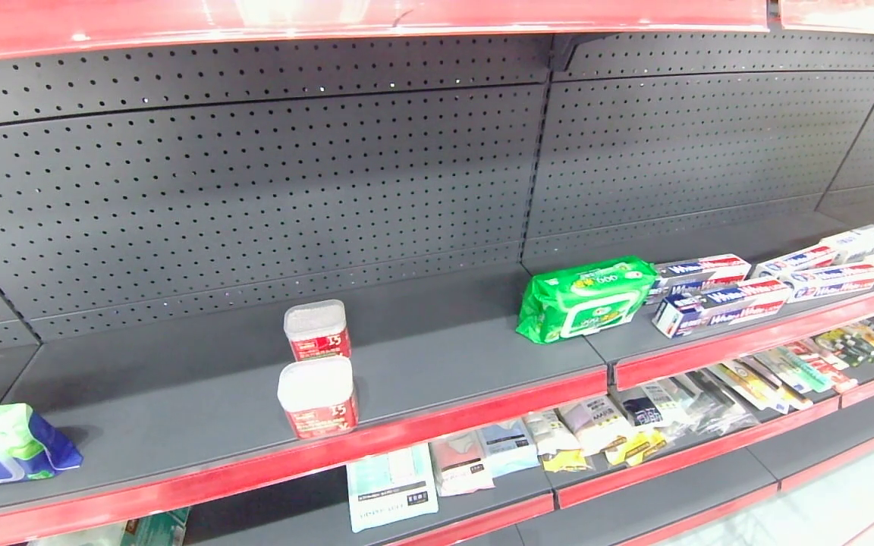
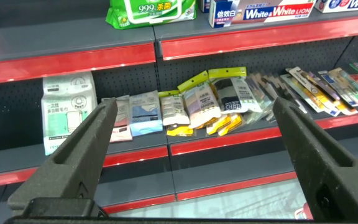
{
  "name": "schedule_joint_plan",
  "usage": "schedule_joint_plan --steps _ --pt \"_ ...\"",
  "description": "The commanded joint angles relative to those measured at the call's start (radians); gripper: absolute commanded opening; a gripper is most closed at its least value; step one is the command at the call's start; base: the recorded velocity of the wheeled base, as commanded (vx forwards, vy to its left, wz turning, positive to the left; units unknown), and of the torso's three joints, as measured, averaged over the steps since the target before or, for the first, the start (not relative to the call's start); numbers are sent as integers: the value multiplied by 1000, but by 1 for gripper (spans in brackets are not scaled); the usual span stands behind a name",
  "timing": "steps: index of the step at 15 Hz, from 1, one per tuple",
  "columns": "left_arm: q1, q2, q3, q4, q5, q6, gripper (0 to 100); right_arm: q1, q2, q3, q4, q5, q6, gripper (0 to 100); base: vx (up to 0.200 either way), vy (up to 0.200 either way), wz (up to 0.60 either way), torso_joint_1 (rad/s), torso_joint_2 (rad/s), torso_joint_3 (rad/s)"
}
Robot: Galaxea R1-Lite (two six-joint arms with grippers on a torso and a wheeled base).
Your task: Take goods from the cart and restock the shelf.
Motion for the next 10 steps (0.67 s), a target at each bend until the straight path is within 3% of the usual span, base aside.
schedule_joint_plan --steps 1,5,9,10 --pt "0 2 0 0 0 0 100 2 2 0 0 1 -1 100 0 0 -600 2 2 -2" --pt "0 2 0 0 0 3 100 0 2 0 0 7 -3 100 0 0 -600 4 1 1" --pt "0 2 0 0 0 4 100 2 2 0 0 8 -6 100 0 0 0 0 0 0" --pt "0 2 0 0 0 4 100 2 2 0 0 8 -6 100 0 0 600 2 2 2"
